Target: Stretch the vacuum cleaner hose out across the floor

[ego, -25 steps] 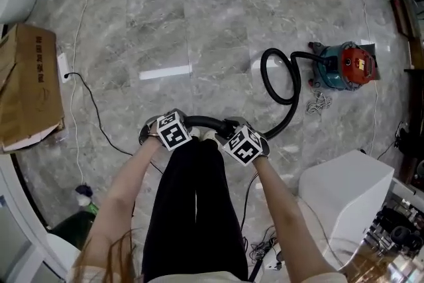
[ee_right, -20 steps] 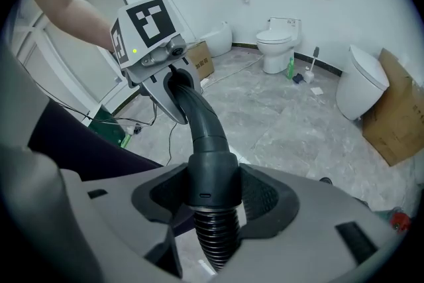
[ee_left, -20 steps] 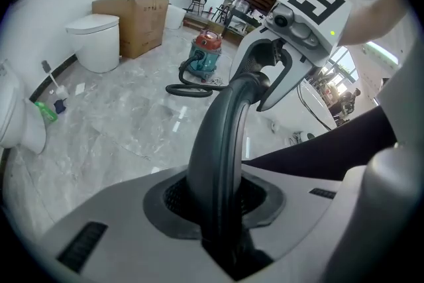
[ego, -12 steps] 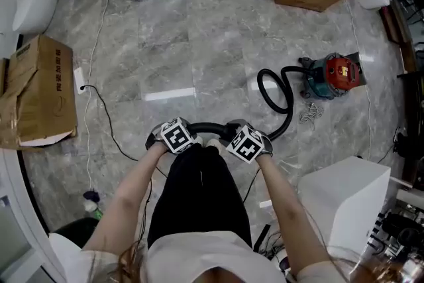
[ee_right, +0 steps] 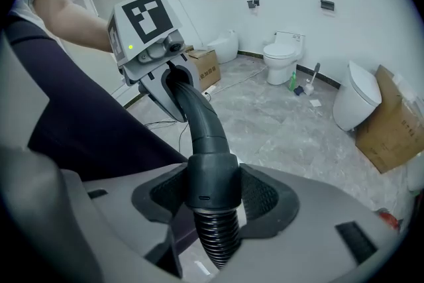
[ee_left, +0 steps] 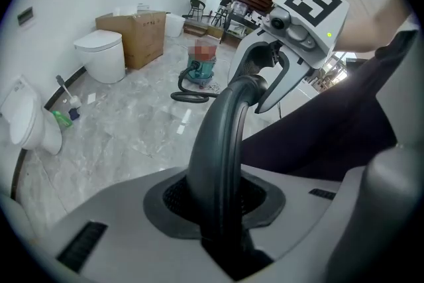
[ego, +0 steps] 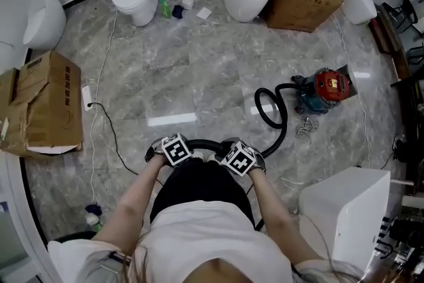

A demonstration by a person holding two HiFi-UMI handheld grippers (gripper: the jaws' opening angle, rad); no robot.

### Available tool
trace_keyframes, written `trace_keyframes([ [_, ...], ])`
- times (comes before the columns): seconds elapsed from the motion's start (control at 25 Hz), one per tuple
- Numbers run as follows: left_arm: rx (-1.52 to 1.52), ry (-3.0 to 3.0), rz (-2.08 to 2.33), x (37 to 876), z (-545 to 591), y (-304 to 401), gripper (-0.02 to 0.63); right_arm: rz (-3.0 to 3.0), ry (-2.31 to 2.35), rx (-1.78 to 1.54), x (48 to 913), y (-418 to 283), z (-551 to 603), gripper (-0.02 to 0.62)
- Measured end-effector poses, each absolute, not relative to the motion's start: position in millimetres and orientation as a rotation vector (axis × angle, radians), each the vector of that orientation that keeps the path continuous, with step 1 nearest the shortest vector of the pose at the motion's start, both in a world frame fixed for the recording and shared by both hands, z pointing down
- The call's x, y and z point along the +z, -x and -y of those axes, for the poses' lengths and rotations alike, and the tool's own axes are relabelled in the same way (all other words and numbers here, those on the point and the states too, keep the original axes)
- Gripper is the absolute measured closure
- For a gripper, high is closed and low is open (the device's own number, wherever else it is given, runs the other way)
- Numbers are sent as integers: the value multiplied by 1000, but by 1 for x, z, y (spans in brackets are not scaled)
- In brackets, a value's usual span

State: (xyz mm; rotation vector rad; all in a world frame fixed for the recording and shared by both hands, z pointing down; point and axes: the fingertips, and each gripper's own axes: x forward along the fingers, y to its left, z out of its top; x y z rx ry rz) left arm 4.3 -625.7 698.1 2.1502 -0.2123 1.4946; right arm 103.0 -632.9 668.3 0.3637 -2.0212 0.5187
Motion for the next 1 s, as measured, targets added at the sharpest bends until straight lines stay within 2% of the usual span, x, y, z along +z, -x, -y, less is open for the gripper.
trace_keyframes([
  [0.32, 1483, -2289, 279, 674, 653, -3, 495, 2040, -331, 455, 652, -98, 643, 351],
  [0.52, 1364, -2253, 144, 675, 623, -3, 494, 2025, -294, 453, 659, -86, 636, 351],
  [1.0, 1396, -2240, 98, 689, 588, 6, 494, 2007, -283, 497, 678, -77, 596, 351],
])
